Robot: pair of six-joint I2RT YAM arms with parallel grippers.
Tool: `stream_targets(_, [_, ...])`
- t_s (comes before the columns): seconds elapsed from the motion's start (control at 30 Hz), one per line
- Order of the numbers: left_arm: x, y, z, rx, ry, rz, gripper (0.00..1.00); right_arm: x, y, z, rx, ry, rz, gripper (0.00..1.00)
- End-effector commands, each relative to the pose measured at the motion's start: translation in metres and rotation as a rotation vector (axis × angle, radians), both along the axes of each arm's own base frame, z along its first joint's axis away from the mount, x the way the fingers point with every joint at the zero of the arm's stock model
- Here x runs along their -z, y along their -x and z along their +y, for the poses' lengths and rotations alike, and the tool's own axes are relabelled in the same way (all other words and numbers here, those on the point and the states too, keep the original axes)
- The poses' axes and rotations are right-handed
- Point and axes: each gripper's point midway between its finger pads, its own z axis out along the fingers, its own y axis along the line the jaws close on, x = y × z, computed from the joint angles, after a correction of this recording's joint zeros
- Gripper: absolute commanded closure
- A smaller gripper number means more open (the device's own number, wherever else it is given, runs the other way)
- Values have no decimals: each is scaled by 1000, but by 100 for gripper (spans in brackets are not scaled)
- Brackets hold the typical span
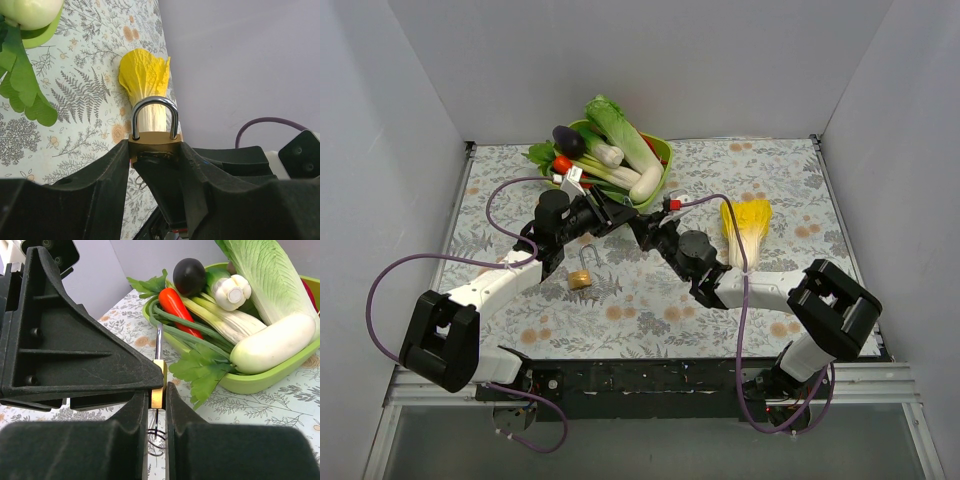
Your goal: Unlock with the key
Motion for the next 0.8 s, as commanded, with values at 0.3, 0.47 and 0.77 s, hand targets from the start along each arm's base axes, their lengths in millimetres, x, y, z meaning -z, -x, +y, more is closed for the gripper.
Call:
stream_targets(0.3, [-44,8,-3,52,27,-151,4,-34,-10,-28,-1,-165,7,99])
stream_targets(0.47, [-56,6,5,19,-7,-210,2,-53,2,-49,-44,-205,16,99])
stream_targets(0.77, [-86,17,-3,126,-35,-397,24,-88,40,-56,-242,-201,6,99])
